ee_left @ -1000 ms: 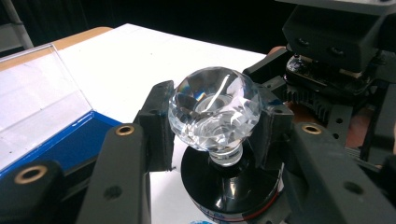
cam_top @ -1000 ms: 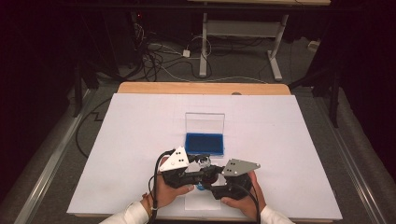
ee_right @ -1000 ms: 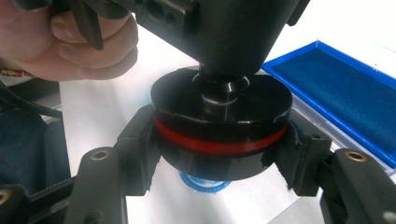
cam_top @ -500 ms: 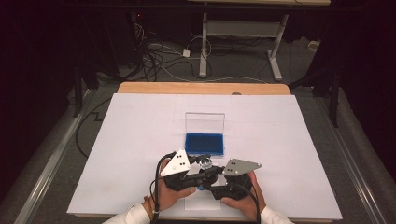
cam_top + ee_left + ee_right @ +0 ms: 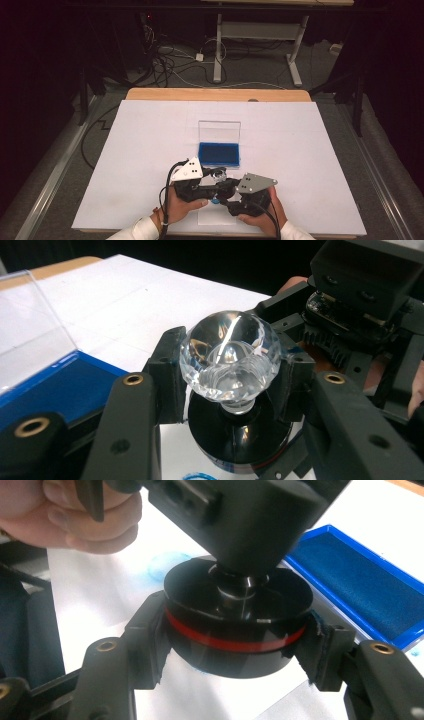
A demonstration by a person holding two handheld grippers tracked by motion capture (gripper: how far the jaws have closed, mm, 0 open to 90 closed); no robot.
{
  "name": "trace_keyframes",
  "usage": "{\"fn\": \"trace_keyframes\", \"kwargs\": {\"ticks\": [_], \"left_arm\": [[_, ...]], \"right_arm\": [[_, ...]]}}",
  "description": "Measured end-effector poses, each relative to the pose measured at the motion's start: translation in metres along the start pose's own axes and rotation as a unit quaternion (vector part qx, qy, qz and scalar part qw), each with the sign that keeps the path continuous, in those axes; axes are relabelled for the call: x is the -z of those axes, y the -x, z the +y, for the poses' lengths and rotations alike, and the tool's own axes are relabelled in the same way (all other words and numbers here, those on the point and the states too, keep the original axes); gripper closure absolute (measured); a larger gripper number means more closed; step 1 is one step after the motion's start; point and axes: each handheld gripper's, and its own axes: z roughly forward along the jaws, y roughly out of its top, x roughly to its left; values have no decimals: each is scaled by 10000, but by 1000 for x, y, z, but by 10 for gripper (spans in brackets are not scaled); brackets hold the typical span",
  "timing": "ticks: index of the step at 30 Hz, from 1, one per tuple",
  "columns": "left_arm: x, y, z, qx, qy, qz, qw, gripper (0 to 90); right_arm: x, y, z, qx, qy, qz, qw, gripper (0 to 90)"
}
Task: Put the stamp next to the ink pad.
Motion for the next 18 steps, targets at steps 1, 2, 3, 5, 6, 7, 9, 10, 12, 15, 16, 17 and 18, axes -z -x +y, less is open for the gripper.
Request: {"fn": "trace_keyframes", "kwargs": {"ticks": [1, 2, 3, 5, 6, 7, 9, 10, 12, 15, 16, 17, 18], "left_arm": [[0, 0, 0, 0, 0, 0, 10000, 546], [-4, 2, -2, 19, -6, -38, 10000, 546], [-5, 3, -2, -40, -8, -56, 10000, 546], [-4, 3, 1, -76, -88, -24, 9999, 546], [-3, 2, 0, -14, -49, -27, 10000, 547], [-3, 0, -1, 13, -58, -65, 10000, 546], [-3, 0, -1, -13, -123, -50, 9999, 546], [-2, 0, 0, -54, -138, -28, 9999, 547], [-2, 0, 2, -89, -143, 10, 9999, 547], [0, 0, 4, -157, -146, 48, 9998, 547], [0, 0, 4, -157, -146, 48, 9998, 547], [1, 0, 6, -213, -122, 102, 9996, 547], [2, 0, 7, -221, -91, 135, 9996, 547]], "right_arm": [[0, -1, 0, 58, 2, 18, 10000, 380], [-1, -3, 1, 111, -27, 32, 9999, 370], [-2, -6, 2, 158, -39, 19, 9999, 364], [-2, -8, 3, 244, -50, 59, 9997, 363], [-1, -7, 3, 218, -23, 64, 9997, 363], [-1, -5, 3, 176, 2, 103, 9998, 364], [-3, -5, 2, 193, -17, 77, 9998, 364], [-3, -4, 1, 187, -1, 107, 9998, 365], [-2, -2, 2, 237, 14, 113, 9997, 364], [-2, -1, 2, 240, 44, 124, 9996, 362], [-2, -1, 2, 240, 44, 124, 9996, 362], [-2, 1, 2, 159, 71, 111, 9998, 357], [-3, 2, 1, 135, 61, 110, 9998, 340]]}}
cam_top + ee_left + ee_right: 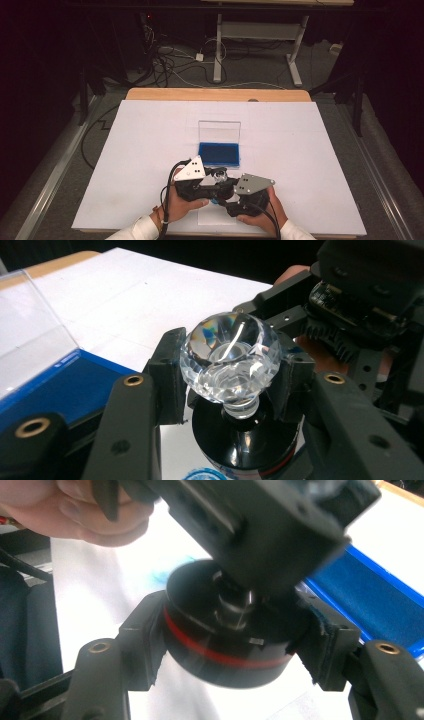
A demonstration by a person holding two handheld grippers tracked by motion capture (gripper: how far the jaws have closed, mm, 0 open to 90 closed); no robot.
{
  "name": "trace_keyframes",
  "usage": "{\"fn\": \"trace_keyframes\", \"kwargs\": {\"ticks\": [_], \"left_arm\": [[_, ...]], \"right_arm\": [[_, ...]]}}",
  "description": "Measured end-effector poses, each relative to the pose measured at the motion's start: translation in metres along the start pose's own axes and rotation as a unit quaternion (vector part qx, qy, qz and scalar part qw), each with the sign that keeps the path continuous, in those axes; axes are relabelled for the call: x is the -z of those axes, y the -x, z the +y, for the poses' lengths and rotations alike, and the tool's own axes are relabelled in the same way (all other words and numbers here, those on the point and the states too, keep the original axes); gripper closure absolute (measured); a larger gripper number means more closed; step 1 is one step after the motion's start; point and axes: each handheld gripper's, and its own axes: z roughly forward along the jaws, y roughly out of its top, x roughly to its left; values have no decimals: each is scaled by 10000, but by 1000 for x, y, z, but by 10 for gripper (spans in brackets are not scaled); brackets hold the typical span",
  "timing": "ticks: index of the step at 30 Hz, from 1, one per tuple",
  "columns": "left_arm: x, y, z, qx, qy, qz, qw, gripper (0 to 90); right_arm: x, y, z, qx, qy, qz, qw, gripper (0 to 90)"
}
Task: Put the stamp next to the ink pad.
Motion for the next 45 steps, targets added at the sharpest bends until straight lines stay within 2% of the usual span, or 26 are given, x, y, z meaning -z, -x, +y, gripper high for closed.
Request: {"fn": "trace_keyframes", "kwargs": {"ticks": [2, 8, 13, 16, 17, 18, 19, 22, 29, 30, 36, 41, 45], "left_arm": [[1, 0, 1, -23, -3, 27, 10000, 547], [4, -1, 4, -123, -28, 77, 9999, 547], [6, -2, 6, -181, -57, 89, 9998, 547], [8, -2, 7, -164, -11, -6, 9999, 547], [9, -2, 8, -177, 43, -48, 9998, 547], [12, -1, 10, -159, 178, -178, 9996, 547], [14, 1, 13, -241, 149, -118, 9995, 547], [17, 2, 17, -323, 195, -116, 9992, 546], [28, -3, 20, -389, 146, 119, 9991, 547], [31, -5, 20, -396, 144, 162, 9990, 546], [45, -17, 20, -418, 90, 385, 9983, 546], [53, -26, 18, -470, -3, 666, 9967, 546], [58, -31, 17, -468, -21, 791, 9958, 546]], "right_arm": [[-1, 2, -1, -71, 30, 51, 10000, 314], [-2, -1, -1, -11, 24, 56, 10000, 263], [-1, 0, -2, 29, 40, 22, 10000, 264], [-1, 0, -3, 51, 67, -9, 10000, 256], [-1, 0, -3, 43, 5, -65, 10000, 232], [-3, 2, -4, 22, -35, -71, 10000, 227], [-4, 3, -5, -57, -42, -76, 9999, 216], [-4, 8, -7, -127, -39, -173, 9998, 217], [6, 14, -7, -89, 73, -373, 9992, 210], [10, 15, -7, -61, 110, -488, 9987, 209], [20, 19, -9, 25, 162, -723, 9972, 218], [30, 23, -11, 29, 213, -848, 9962, 223], [37, 25, -12, 42, 265, -1012, 9945, 226]]}}
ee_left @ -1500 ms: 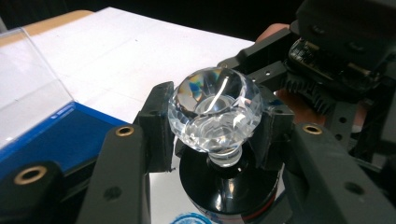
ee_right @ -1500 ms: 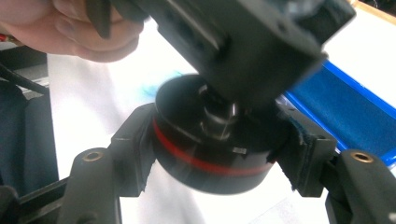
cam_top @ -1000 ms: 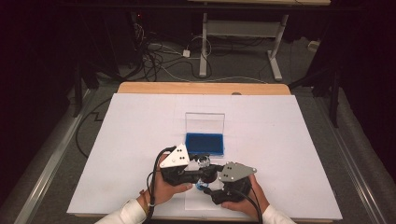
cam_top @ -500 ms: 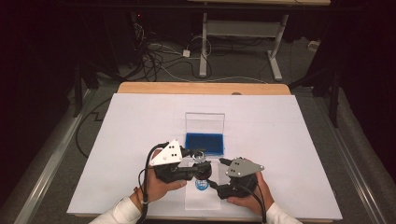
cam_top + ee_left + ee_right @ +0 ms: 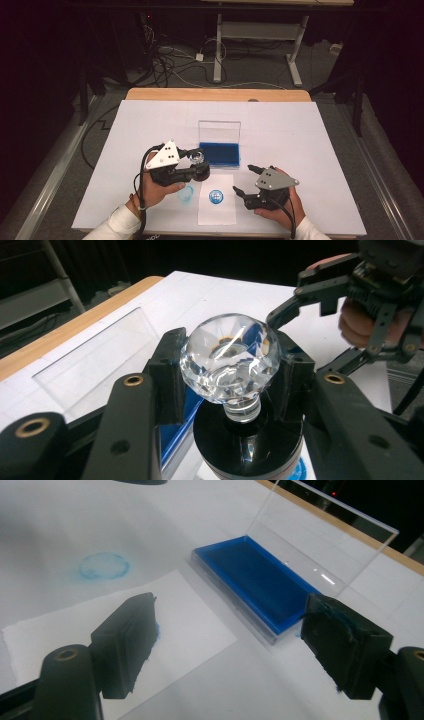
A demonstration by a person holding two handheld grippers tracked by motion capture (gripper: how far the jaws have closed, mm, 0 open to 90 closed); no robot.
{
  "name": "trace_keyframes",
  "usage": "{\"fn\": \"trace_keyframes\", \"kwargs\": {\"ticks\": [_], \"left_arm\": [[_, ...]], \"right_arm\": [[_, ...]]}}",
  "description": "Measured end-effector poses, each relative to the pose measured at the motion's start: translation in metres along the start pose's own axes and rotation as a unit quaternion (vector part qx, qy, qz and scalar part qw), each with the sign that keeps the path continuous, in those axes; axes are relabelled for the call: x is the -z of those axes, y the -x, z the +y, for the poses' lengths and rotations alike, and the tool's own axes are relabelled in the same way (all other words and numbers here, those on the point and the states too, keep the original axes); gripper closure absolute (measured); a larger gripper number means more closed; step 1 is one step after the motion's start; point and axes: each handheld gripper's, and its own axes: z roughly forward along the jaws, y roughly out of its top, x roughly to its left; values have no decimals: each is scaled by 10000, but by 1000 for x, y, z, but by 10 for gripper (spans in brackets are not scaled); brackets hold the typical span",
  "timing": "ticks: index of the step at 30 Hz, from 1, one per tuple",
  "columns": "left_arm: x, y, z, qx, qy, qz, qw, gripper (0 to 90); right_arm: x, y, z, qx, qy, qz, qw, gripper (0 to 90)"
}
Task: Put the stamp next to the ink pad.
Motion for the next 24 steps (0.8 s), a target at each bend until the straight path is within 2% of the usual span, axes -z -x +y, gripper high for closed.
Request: {"fn": "trace_keyframes", "kwargs": {"ticks": [6, 12, 16, 18, 20, 23, 24], "left_arm": [[5, -10, -3, -1, -53, 188, 9998, 546], [4, -28, -12, 110, -143, 397, 9991, 546], [-1, -43, -21, 178, -271, 630, 9975, 545], [-5, -50, -27, 256, -322, 628, 9972, 545], [-10, -54, -34, 218, -460, 771, 9957, 545], [-19, -60, -45, 157, -635, 885, 9939, 544], [-22, -63, -48, 196, -657, 900, 9936, 544]], "right_arm": [[10, 7, -4, -30, 37, -202, 9998, 225], [20, 13, -9, -67, 10, -343, 9994, 228], [26, 14, -13, -47, 11, -416, 9991, 227], [30, 15, -15, -79, 12, -432, 9990, 227], [33, 17, -17, -86, 10, -474, 9988, 228], [37, 19, -21, -127, -5, -525, 9985, 230], [38, 20, -22, -137, -16, -530, 9985, 231]]}}
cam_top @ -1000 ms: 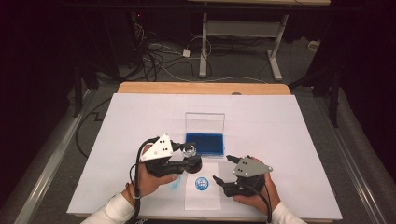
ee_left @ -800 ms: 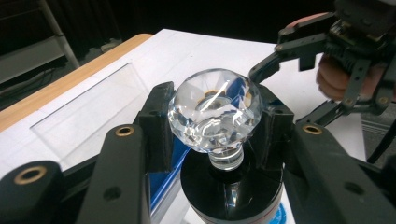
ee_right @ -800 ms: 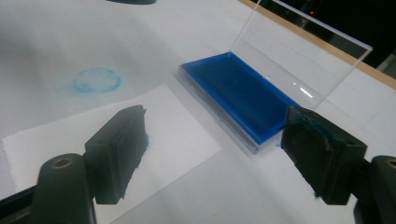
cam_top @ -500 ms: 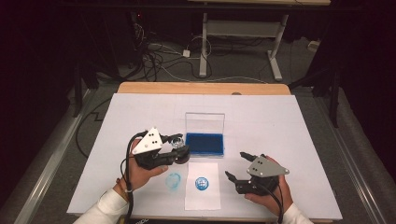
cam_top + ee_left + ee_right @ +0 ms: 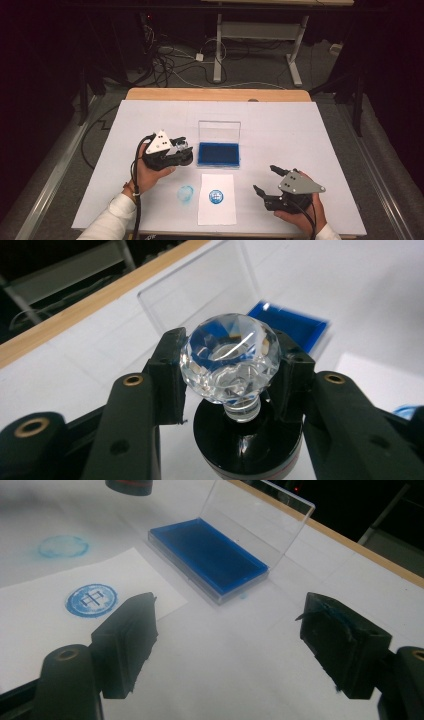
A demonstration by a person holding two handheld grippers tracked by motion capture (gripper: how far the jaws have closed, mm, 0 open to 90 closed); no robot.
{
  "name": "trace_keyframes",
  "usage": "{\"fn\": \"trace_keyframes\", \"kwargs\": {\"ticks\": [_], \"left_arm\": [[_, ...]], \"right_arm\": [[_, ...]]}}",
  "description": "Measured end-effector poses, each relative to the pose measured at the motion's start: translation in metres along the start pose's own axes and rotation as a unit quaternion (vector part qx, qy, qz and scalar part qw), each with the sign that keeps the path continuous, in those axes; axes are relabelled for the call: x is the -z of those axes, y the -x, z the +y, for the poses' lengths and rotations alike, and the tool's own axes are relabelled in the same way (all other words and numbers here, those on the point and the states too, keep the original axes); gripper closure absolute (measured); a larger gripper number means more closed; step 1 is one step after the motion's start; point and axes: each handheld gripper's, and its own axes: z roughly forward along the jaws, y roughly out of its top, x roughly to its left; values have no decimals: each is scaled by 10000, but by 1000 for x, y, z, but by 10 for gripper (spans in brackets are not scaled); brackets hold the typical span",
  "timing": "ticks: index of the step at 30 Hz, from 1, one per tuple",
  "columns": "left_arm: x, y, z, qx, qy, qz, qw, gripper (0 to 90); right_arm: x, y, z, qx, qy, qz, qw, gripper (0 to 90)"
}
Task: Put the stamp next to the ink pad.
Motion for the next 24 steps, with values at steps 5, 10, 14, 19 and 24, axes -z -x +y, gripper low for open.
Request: {"fn": "trace_keyframes", "kwargs": {"ticks": [5, 10, 14, 19, 24], "left_arm": [[-17, -9, -13, -4, -147, 239, 9996, 544], [-31, -10, -23, -92, -429, 408, 9982, 541], [-32, -8, -23, -163, -536, 394, 9977, 522], [-30, -6, -23, -69, -680, 433, 9967, 347], [-16, -1, -16, -170, -510, 529, 9972, 219]], "right_arm": [[2, 4, -3, -55, 2, -45, 10000, 232], [2, 3, -6, -30, -87, -59, 9999, 233], [1, 5, -7, -50, -70, -45, 10000, 233], [3, 4, -6, -33, -72, -55, 10000, 233], [4, 2, -3, -13, -10, -75, 10000, 232]]}}
